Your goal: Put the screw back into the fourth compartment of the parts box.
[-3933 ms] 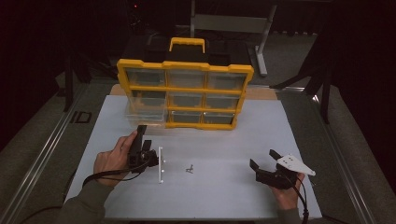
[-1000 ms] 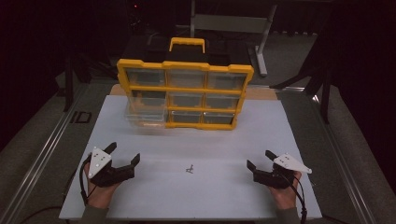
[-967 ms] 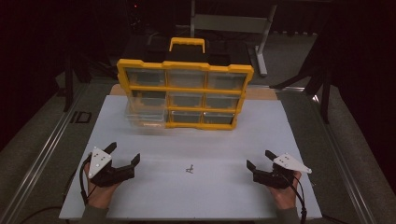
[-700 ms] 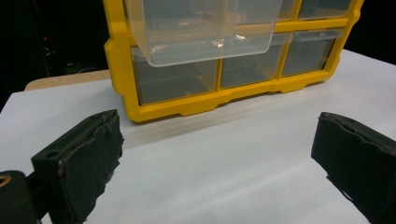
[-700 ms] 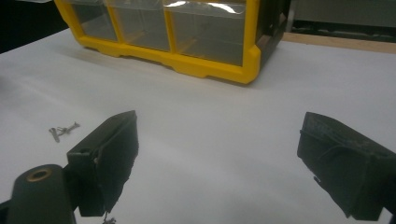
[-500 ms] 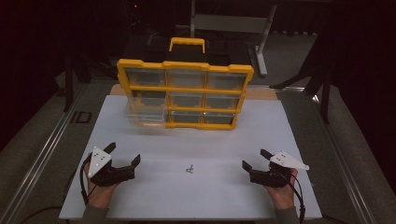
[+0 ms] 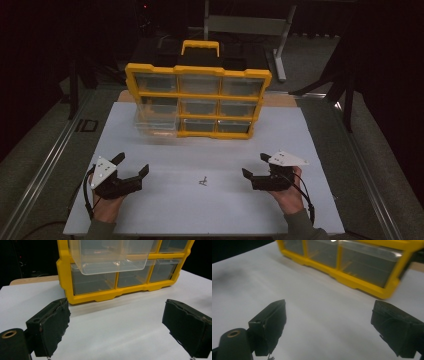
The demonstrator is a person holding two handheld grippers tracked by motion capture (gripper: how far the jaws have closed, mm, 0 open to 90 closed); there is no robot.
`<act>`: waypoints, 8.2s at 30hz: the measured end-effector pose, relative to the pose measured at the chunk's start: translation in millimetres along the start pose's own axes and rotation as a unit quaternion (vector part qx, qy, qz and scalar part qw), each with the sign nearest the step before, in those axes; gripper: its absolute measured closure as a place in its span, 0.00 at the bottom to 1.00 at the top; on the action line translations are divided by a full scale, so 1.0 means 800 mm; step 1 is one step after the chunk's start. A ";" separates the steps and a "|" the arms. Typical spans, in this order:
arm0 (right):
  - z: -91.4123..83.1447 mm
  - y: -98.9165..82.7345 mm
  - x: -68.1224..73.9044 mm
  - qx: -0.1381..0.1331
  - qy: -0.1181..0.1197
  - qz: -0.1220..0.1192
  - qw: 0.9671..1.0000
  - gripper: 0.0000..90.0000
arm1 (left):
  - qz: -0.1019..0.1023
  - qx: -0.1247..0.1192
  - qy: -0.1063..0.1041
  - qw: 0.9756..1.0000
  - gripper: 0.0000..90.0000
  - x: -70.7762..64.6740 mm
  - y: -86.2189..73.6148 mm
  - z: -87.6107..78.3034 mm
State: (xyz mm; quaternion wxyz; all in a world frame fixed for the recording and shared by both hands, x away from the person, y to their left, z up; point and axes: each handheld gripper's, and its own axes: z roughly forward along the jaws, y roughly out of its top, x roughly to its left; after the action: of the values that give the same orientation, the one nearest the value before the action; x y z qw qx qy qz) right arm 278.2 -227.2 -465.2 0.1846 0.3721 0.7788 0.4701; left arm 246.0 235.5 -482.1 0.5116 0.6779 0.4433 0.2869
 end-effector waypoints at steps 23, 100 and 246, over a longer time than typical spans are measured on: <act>0.047 0.045 0.027 0.046 0.050 -0.037 0.997 0.14 | -0.002 0.005 0.017 1.000 0.02 0.002 -0.002 0.003; 0.180 0.032 0.106 0.259 0.140 -0.205 0.933 0.86 | 0.015 0.011 0.033 0.999 0.01 0.000 -0.005 0.006; 0.191 0.325 0.080 0.193 0.179 -0.239 0.935 0.98 | 0.005 0.007 0.027 1.000 0.00 0.006 -0.004 0.002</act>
State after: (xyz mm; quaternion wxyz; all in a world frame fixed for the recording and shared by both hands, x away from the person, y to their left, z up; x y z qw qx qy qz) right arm 439.1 -15.0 -309.6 0.0736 0.1132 0.9407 0.3111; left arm 248.2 239.1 -486.2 0.4935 0.6752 0.4558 0.3047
